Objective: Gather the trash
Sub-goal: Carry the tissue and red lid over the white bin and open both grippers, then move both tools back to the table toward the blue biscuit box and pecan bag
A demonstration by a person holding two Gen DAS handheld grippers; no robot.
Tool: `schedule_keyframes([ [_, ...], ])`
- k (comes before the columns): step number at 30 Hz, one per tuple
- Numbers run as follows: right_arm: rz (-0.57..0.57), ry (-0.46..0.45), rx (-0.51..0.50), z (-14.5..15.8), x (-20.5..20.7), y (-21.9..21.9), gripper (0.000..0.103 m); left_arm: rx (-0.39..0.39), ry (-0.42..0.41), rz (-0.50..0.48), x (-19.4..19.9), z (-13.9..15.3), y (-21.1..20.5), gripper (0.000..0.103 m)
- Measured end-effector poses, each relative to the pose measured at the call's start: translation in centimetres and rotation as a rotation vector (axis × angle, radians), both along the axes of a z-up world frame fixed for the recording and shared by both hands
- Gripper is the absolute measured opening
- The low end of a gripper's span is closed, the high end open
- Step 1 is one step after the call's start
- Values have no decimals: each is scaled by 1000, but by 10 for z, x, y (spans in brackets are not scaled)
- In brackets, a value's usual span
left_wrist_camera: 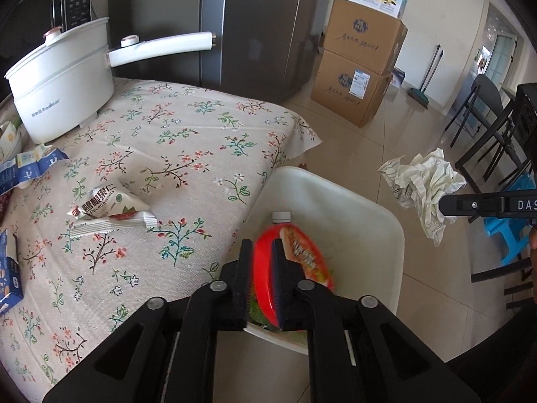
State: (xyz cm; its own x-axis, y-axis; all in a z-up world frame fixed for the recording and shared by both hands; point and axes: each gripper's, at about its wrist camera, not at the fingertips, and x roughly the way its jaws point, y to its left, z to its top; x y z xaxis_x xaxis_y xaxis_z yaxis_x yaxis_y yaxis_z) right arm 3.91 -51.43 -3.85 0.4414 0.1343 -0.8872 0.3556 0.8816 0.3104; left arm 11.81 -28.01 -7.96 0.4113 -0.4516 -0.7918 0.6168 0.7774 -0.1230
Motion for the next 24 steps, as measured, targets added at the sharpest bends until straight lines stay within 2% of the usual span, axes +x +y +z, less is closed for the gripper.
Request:
schedule_keyframes([
  [1, 2, 2, 0, -1, 0, 0, 12, 3, -5, 2, -1, 0, 1, 32],
  [2, 3, 5, -1, -2, 0, 0, 12, 5, -14, 4, -1, 2, 3, 45],
  [3, 4, 8, -2, -2, 0, 0, 12, 6, -26, 9, -2, 4, 4, 52],
  [7, 13, 15, -11, -4, 2, 4, 12, 9, -35, 30, -2, 12, 15, 59],
  [9, 22, 19, -13, -4, 4, 8, 12, 18, -37, 48, -2, 14, 21, 67],
  [15, 57, 46, -24, -8, 13, 25, 13, 35, -29, 106, 3, 19, 47, 74],
  [19, 48, 67, -28, -11, 20, 33, 18, 43, -31, 148, 6, 24, 68, 78],
  [20, 40, 74, -32, -11, 21, 34, 21, 45, -32, 162, 7, 26, 73, 79],
  [22, 25, 73, -38, -8, 24, 35, 38, 46, -33, 188, 9, 29, 84, 82],
  [24, 19, 61, -40, -3, 25, 39, 50, 47, -34, 212, 11, 32, 96, 86],
])
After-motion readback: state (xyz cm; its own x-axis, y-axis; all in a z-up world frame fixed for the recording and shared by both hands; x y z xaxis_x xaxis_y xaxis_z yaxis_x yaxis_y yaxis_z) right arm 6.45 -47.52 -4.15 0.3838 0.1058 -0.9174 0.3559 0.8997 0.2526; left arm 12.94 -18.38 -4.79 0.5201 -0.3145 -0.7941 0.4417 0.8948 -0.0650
